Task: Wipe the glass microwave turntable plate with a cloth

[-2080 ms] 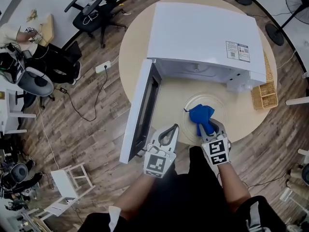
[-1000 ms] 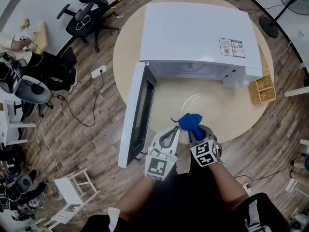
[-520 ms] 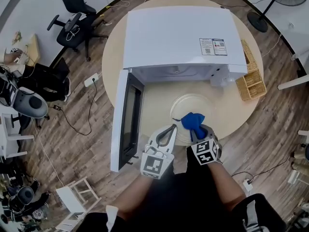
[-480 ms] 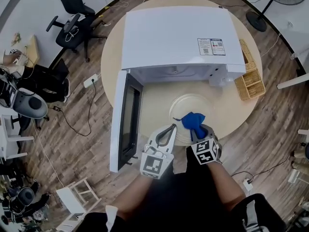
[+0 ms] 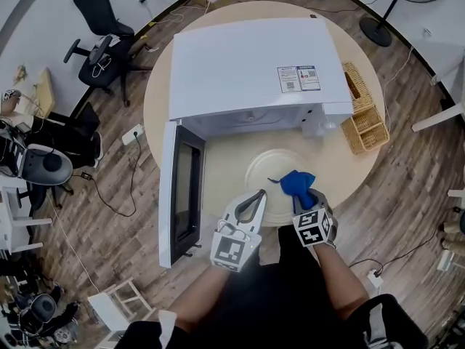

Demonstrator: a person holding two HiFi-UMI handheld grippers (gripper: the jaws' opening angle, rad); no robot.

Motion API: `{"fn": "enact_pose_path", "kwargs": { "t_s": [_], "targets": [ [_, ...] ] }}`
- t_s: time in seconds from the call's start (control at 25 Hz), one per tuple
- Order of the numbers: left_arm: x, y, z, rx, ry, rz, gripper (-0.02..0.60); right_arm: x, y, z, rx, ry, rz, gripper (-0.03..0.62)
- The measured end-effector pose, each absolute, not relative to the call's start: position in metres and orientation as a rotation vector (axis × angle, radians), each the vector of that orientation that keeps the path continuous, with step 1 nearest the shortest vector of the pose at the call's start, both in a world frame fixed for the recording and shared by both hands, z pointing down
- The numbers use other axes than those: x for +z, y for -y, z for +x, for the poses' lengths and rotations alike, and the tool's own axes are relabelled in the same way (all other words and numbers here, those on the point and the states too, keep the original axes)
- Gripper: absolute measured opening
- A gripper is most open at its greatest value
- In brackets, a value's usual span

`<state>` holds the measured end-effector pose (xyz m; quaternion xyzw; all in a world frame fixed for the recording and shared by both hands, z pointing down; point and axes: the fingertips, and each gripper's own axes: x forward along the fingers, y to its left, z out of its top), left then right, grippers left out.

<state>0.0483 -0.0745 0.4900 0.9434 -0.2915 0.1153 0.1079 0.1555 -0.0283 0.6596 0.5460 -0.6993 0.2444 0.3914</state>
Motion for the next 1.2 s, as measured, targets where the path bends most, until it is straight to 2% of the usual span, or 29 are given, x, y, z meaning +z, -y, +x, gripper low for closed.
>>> {"fn": "enact_pose_path", "kwargs": {
  "t_s": [0.52, 0.84, 1.2],
  "targets": [
    [0.487, 0.085, 0.060, 0.340, 0.848, 2.798, 0.006, 0.639, 0.032, 0.196, 0.594, 1.800, 1.570, 0.092],
    [0.464, 0.102, 0.062, 0.296, 0.891, 2.821, 0.006, 0.539, 0.068, 0.196, 0.519, 2.119, 1.782, 0.092],
    [0.414, 0.113, 0.061, 0.199, 0.946, 2.876, 0.006, 0.404, 0.097, 0.201, 0.165, 2.342, 1.910, 0.091]
  ]
}}
